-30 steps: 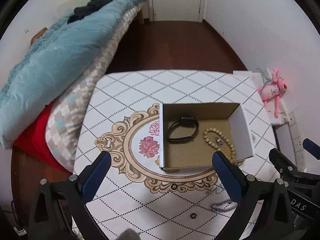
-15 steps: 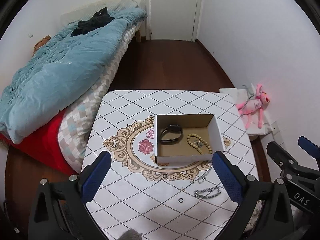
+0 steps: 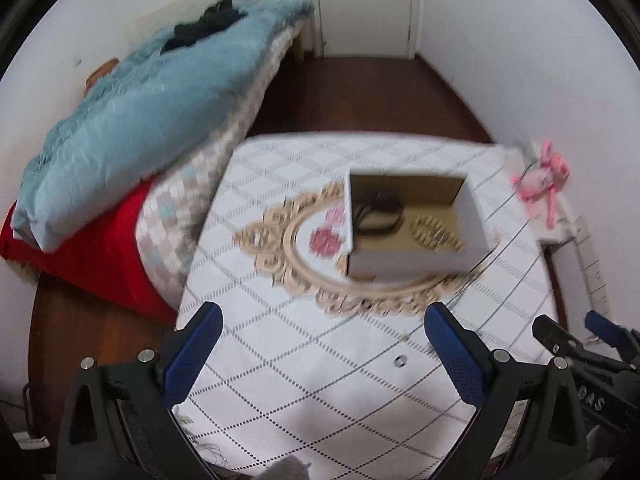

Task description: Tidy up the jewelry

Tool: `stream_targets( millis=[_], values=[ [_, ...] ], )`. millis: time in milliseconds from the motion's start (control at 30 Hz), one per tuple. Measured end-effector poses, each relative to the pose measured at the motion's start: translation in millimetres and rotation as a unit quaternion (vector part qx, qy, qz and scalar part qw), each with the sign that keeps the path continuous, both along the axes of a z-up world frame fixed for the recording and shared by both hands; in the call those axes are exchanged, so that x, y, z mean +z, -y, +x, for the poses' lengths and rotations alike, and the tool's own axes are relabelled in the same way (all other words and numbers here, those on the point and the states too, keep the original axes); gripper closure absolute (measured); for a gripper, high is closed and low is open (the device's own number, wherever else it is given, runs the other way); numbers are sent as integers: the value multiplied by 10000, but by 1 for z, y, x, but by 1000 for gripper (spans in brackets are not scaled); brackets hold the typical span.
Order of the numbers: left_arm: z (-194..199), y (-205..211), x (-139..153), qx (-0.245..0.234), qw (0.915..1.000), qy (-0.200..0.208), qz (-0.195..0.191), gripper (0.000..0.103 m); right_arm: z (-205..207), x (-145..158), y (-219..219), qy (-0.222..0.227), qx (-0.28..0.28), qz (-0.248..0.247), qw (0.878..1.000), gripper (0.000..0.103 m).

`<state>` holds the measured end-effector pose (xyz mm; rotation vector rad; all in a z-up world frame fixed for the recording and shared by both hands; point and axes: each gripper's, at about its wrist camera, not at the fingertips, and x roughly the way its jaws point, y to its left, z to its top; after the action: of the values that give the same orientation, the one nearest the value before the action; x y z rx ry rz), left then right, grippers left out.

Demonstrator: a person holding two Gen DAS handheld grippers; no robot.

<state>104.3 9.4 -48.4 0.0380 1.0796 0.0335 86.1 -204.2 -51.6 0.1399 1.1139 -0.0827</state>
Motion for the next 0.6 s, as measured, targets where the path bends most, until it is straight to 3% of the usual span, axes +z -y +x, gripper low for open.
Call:
stream_targets(
  millis=[100, 267, 433, 533, 600],
  values=[
    [4, -5, -39, 103, 9992, -367, 83, 0, 7, -54, 11, -525, -70, 206, 9984, 23],
    [6, -18, -97, 250, 9942, -1046, 73, 1, 16, -113, 14, -946, -131, 318, 9949, 25],
    [1, -23, -128, 206, 9901, -1385, 52, 1, 19, -143, 1, -1225, 0, 58, 9924, 35],
    [-3, -20, -138, 146, 9889, -1480, 9, 1, 15, -144, -12, -1086, 184, -324, 9934, 38],
    [-5, -15, -141, 78, 9887, -1495, -25, 2, 15, -144, -17, -1023, 254, -329, 9939, 46]
  ],
)
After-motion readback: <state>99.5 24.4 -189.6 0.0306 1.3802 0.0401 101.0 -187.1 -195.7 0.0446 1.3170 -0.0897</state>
